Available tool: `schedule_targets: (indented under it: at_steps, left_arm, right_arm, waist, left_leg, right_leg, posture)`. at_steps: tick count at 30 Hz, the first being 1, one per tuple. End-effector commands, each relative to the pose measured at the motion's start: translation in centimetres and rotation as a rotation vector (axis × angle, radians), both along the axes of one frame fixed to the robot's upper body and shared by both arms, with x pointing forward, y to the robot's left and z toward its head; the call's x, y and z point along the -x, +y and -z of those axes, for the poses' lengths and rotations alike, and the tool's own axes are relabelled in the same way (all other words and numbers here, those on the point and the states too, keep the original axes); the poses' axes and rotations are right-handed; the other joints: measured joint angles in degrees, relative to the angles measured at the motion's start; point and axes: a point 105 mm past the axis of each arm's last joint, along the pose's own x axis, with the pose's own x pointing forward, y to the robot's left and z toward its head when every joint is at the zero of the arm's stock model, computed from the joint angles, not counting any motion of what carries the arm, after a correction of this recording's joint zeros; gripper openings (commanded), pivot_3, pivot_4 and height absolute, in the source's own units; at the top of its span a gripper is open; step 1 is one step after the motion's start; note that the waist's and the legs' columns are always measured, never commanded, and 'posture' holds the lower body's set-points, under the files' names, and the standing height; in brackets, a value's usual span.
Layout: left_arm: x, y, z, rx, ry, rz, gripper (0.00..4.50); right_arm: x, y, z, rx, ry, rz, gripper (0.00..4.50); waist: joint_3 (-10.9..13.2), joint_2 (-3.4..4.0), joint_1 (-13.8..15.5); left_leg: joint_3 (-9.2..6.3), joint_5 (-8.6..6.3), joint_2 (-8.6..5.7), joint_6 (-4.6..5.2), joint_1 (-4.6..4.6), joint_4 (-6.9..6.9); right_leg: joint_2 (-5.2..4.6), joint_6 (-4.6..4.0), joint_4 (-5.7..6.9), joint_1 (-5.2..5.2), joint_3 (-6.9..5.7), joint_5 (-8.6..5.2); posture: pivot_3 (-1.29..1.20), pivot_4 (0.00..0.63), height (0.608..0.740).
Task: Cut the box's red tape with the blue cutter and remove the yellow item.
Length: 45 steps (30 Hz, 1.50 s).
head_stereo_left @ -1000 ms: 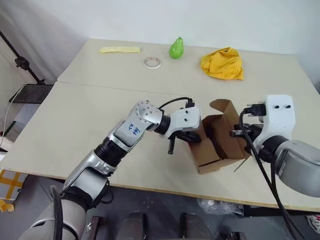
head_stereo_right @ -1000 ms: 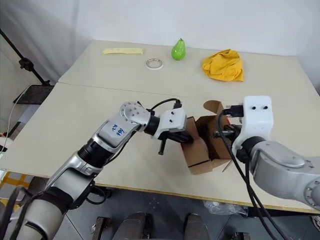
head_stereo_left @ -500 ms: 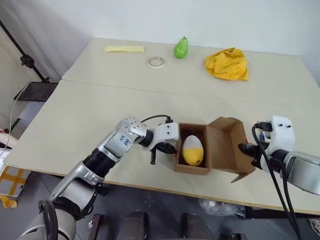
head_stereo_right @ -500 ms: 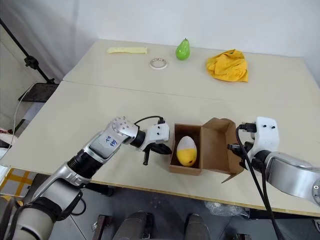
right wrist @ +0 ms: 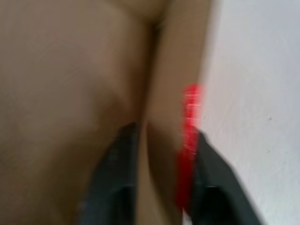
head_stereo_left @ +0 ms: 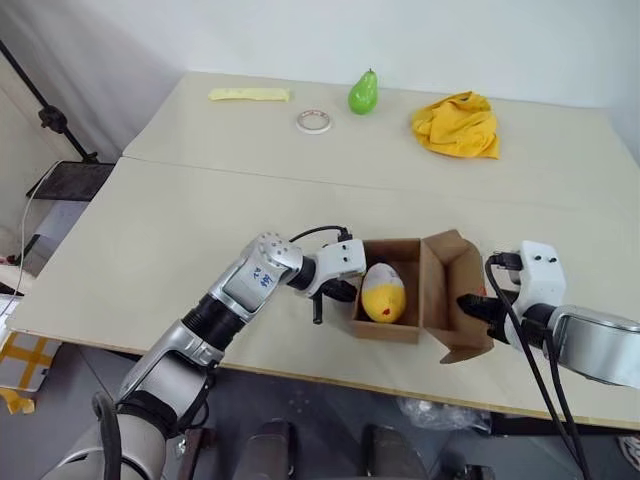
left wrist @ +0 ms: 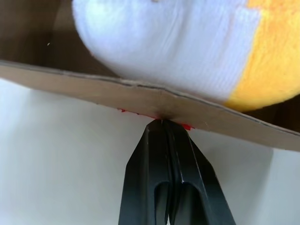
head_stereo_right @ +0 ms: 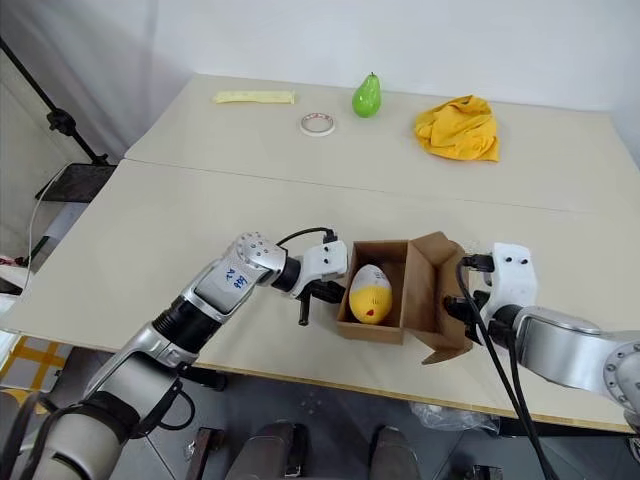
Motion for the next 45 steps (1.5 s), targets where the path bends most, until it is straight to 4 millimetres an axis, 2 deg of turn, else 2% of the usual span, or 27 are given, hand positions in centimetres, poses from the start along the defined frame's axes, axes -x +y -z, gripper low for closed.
schedule_targets:
  at_steps: [1,2,6,13,17,18,22,24,26,28,31,34,39,42,45]
  left_arm:
    - [-0.5,-0.5,-1.8,0.052,-0.018,-0.006,0.00]
    - [-0.6,-0.5,-1.9,0.058,-0.011,-0.019,0.00]
    - [-1.2,-0.4,-2.3,0.069,-0.010,-0.045,0.90]
    - [-2.3,0.5,-3.3,0.095,-0.010,-0.101,3.05]
    - [-3.4,1.7,-5.0,0.137,-0.020,-0.151,4.28]
    - [-3.7,1.9,-5.5,0.153,-0.030,-0.163,4.46]
    - [-3.6,1.8,-8.6,0.265,-0.021,-0.138,4.46]
    - [-1.8,0.2,-11.3,0.372,-0.012,-0.021,4.46]
    - [0.3,-1.4,-12.0,0.393,-0.016,0.098,4.46]
    - [1.3,-2.8,-11.2,0.362,-0.026,0.155,4.46]
    - [2.1,-3.6,-10.2,0.320,-0.029,0.193,4.46]
    - [3.2,-4.5,-7.3,0.183,-0.054,0.284,4.46]
    - [2.3,-4.3,-3.4,0.020,-0.138,0.320,4.46]
    - [2.1,-4.9,-2.8,0.019,-0.139,0.348,3.91]
    - [2.0,-5.5,-2.7,0.018,-0.154,0.372,3.01]
  right_arm:
    - [-0.2,0.3,-1.5,0.028,-0.070,-0.061,2.68]
    - [-0.3,0.2,-1.8,0.032,-0.085,-0.068,3.00]
    - [-0.4,-1.5,-3.1,0.103,-0.135,-0.098,4.40]
    - [-0.2,-4.9,-5.9,0.205,-0.228,-0.116,4.50]
    - [0.3,-6.3,-8.3,0.255,-0.294,-0.140,4.50]
    - [0.5,-6.5,-8.6,0.261,-0.302,-0.147,4.50]
    - [1.5,-6.8,-9.9,0.283,-0.339,-0.193,4.50]
    - [2.6,-6.3,-10.5,0.283,-0.362,-0.258,4.50]
    - [3.7,-5.4,-11.2,0.289,-0.425,-0.331,4.50]
    - [4.6,-4.3,-11.5,0.292,-0.478,-0.403,4.50]
    - [5.5,-3.0,-11.7,0.305,-0.541,-0.476,4.50]
    - [7.3,-0.9,-10.9,0.301,-0.545,-0.598,4.50]
    - [8.1,-0.7,-10.0,0.329,-0.550,-0.576,4.50]
    - [8.5,-0.7,-9.7,0.328,-0.554,-0.554,4.50]
    - [8.8,-0.6,-9.3,0.332,-0.559,-0.533,4.50]
  waist:
    - [0.0,-0.01,0.0]
    - [0.0,0.00,0.0]
    - [0.0,-0.01,0.0]
    - [0.0,-0.04,0.2]
    - [0.0,-0.04,0.1]
    - [0.0,-0.04,0.1]
    - [0.1,-0.05,0.0]
    - [0.1,-0.05,0.1]
    - [0.1,-0.08,0.5]
    - [0.1,-0.07,1.2]
    - [0.1,-0.10,1.4]
    - [0.1,-0.10,1.2]
    - [0.1,-0.11,1.3]
    - [0.1,-0.11,1.4]
    - [0.1,-0.11,1.4]
  left_leg:
    - [0.01,0.00,0.00,-0.01,0.00,0.00]
    - [0.01,0.00,0.00,-0.01,-0.01,-0.03]
    - [0.07,0.00,-0.02,0.00,-0.02,-0.06]
    - [0.17,0.00,-0.02,0.00,-0.04,-0.05]
    - [0.24,0.00,-0.01,-0.01,-0.03,-0.06]
    - [0.22,0.00,0.00,-0.01,-0.03,-0.07]
    - [0.21,0.01,0.00,-0.02,-0.03,-0.08]
    - [0.21,0.01,0.00,-0.03,-0.04,-0.09]
    - [0.21,0.01,-0.02,-0.04,-0.07,-0.12]
    - [0.22,-0.01,-0.01,-0.10,-0.06,-0.12]
    - [0.41,-0.02,-0.30,-0.12,-0.04,-0.08]
    - [0.47,0.00,-0.28,-0.15,0.02,-0.06]
    - [0.42,0.04,-0.24,-0.19,0.07,-0.06]
    - [0.15,0.01,-0.24,-0.11,0.13,0.01]
    - [0.10,-0.11,-0.27,0.12,0.13,0.07]
  right_leg:
    - [0.00,0.00,-0.01,0.00,-0.01,0.00]
    - [0.01,0.00,-0.03,0.00,-0.01,0.00]
    - [0.01,0.01,-0.04,-0.04,-0.01,0.00]
    - [0.01,0.04,-0.05,-0.04,-0.07,0.02]
    - [0.01,0.05,-0.03,-0.06,-0.08,0.02]
    - [0.02,0.05,-0.02,-0.07,-0.08,0.02]
    - [0.03,0.06,-0.02,-0.08,-0.09,0.03]
    - [0.02,0.07,-0.03,-0.08,-0.09,0.03]
    - [0.02,0.09,-0.06,-0.08,-0.16,0.04]
    - [0.02,0.15,-0.05,-0.06,-0.38,0.08]
    - [0.02,0.23,-0.08,-0.04,-0.47,0.12]
    - [0.01,0.23,-0.05,-0.02,-0.46,0.12]
    - [0.01,0.22,0.03,-0.02,-0.44,0.13]
    - [-0.05,0.19,-0.02,0.06,-0.40,0.14]
    - [-0.08,0.18,-0.06,0.04,-0.39,0.14]
  posture:
    - [0.00,0.150,0.740]
    - [0.00,0.150,0.740]
    - [0.00,0.150,0.740]
    - [0.00,0.150,0.740]
    - [0.00,0.150,0.740]
    - [0.00,0.150,0.740]
    - [0.00,0.150,0.740]
    - [0.00,0.150,0.740]
    - [0.00,0.150,0.740]
    - [0.00,0.150,0.740]
    - [0.00,0.150,0.740]
    - [0.00,0.150,0.740]
    - [0.00,0.150,0.740]
    - [0.00,0.150,0.740]
    - [0.00,0.150,0.740]
